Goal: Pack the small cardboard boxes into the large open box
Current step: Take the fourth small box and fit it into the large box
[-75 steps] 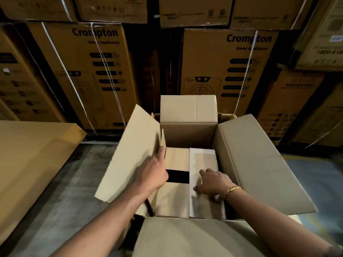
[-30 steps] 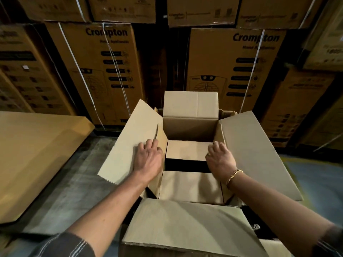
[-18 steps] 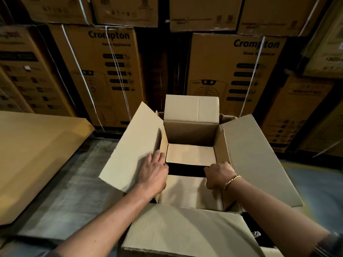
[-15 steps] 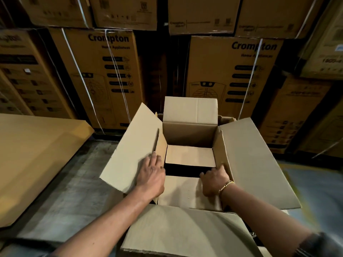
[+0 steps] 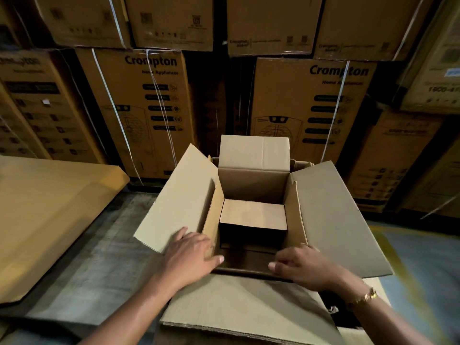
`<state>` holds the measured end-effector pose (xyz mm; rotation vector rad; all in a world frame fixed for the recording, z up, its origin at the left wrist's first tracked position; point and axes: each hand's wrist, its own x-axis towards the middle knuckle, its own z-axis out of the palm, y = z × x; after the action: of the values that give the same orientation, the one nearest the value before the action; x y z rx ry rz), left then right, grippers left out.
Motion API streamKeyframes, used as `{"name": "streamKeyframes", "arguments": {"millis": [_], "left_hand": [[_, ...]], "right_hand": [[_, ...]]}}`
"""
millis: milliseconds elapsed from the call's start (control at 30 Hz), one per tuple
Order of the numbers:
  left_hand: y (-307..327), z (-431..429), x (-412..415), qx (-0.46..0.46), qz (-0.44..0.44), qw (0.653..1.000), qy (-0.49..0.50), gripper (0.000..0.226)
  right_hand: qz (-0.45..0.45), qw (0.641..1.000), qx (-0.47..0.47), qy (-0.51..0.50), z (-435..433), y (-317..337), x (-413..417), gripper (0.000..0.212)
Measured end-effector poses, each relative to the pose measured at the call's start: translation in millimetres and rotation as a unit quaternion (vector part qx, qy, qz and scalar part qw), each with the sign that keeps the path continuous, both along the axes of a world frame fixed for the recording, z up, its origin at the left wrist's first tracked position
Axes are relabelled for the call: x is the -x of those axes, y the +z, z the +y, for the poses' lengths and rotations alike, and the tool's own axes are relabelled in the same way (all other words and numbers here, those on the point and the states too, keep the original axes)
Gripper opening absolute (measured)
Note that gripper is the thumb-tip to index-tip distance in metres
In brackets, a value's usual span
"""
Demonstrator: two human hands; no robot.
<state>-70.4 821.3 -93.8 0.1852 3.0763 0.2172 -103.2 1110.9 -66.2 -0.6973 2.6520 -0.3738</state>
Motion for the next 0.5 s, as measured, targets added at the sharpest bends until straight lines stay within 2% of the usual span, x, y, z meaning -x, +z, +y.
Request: {"name": "streamKeyframes", "arguments": {"millis": [67, 200, 267, 367, 500], "left_hand": [[-6, 1, -10, -0.016, 0.003, 1.000, 0.003, 0.056], [-11, 6, -11, -0.065, 0.004, 0.998, 0.022, 0.055], [-12, 9, -10, -0.085, 0.000, 0.996, 0.022, 0.056], [-12, 11, -11, -0.101, -0.015, 0.995, 0.017, 0.054], [-7, 8, 4, -0.120, -0.052, 0.991, 0.030, 0.059]], "right_hand": [[0.060, 0.998, -0.013, -0.003, 6, -9, -12, 0.041], [0.113, 0.991, -0.006, -0.071, 9, -20, -29, 0.046], [0.093, 0.988, 0.006, -0.123, 7, -21, -33, 0.062], [0.041, 0.990, 0.002, -0.135, 1, -18, -33, 0.083], [0.042, 0.991, -0.013, -0.127, -4, -11, -14, 0.082]]}}
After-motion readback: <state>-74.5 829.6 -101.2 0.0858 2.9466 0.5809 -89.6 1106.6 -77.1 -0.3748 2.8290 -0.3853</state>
